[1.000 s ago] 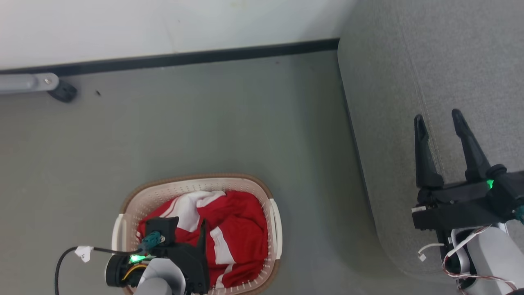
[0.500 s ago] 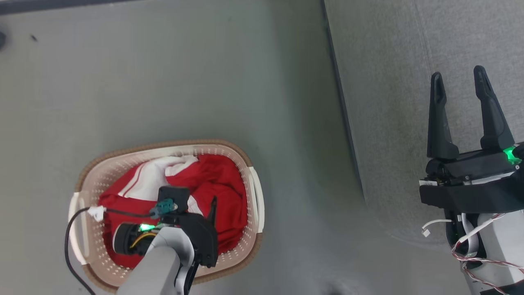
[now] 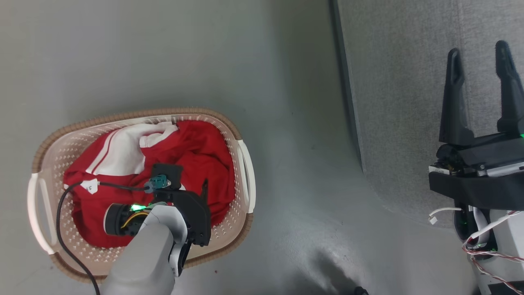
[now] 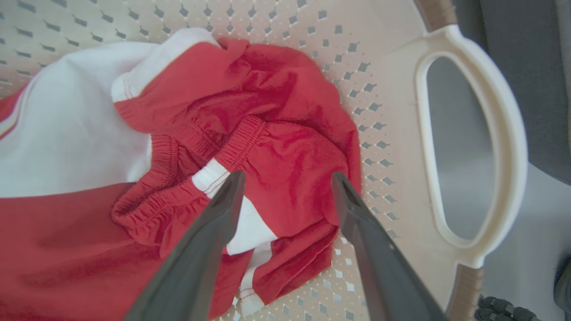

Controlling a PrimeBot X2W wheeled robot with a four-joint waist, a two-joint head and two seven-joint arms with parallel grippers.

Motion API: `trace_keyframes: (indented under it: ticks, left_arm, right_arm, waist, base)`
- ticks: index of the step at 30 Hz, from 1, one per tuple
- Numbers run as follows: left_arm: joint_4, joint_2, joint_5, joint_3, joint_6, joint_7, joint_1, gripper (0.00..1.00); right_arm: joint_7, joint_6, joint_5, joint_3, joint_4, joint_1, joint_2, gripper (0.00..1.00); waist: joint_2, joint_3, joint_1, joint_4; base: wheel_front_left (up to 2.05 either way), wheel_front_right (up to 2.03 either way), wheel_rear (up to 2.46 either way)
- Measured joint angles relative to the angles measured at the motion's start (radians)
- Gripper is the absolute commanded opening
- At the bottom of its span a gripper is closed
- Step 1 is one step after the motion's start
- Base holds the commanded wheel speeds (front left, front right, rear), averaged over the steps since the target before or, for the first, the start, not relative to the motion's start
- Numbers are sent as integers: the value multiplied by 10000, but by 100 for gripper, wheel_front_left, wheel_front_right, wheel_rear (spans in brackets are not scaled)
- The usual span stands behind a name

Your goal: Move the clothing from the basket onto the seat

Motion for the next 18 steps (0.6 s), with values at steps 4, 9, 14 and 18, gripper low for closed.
trace_keyframes:
  ticks: [4,9,14,18]
  left_arm:
    - [309,4,73,-81,-21,63,-248,100]
    - [754,10,77,-46,-52,140,-683,100]
    - [1187,6,56,86,-54,222,-903,100]
    - [1388,2,50,54,-50,311,-1123,100]
  right_arm:
    - [2,-35,-40,-92,-236,-46,-17,100]
    - [77,-84,-190,-221,-552,-46,-77,100]
    - [88,-86,-345,-303,-867,-45,-127,100]
    - [100,-113,-424,-462,-1152,-8,-247,100]
  waist:
    - [0,290,-1,-36]
    - [0,740,-1,-59]
    - [0,1110,-1,-50]
    - [0,1333,-1,-11]
  base:
    - [0,0,0]
    - [0,0,0]
    - [0,0,0]
    - [0,0,0]
